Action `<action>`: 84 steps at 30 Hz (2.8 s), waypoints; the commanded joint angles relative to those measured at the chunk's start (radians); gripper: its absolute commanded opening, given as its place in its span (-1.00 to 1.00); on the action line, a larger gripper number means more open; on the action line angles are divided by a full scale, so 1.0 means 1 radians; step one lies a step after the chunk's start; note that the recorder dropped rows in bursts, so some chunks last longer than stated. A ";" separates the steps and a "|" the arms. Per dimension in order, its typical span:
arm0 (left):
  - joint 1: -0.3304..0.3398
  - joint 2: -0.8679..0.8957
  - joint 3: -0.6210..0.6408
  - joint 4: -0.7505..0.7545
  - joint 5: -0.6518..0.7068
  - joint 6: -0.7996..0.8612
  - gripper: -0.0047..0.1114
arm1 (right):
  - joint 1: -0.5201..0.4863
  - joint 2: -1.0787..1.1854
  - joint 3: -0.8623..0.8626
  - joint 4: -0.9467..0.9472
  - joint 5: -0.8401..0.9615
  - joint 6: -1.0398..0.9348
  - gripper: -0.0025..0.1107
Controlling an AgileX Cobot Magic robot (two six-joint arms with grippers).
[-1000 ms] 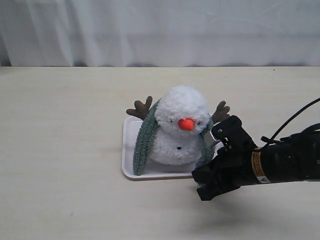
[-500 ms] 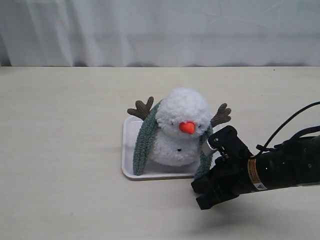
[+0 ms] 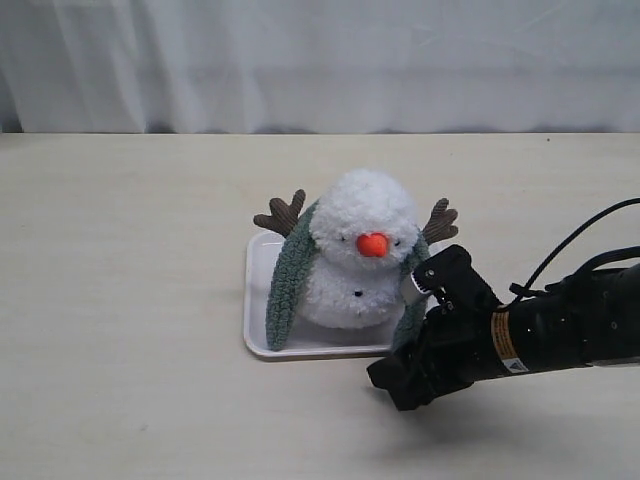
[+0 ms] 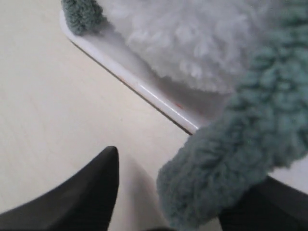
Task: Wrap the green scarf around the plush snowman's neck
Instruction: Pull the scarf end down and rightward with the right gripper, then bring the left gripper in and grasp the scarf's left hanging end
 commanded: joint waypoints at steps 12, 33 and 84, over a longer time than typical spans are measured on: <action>-0.001 0.391 -0.001 -0.016 -0.015 -0.016 -0.04 | -0.003 -0.001 -0.005 -0.006 -0.005 0.028 0.19; -0.001 1.014 -0.086 -0.982 0.148 1.305 0.15 | -0.003 0.000 -0.005 0.080 -0.060 -0.057 0.19; -0.001 1.464 -0.395 -0.982 0.367 1.305 0.89 | -0.003 0.000 -0.005 0.080 -0.060 -0.067 0.19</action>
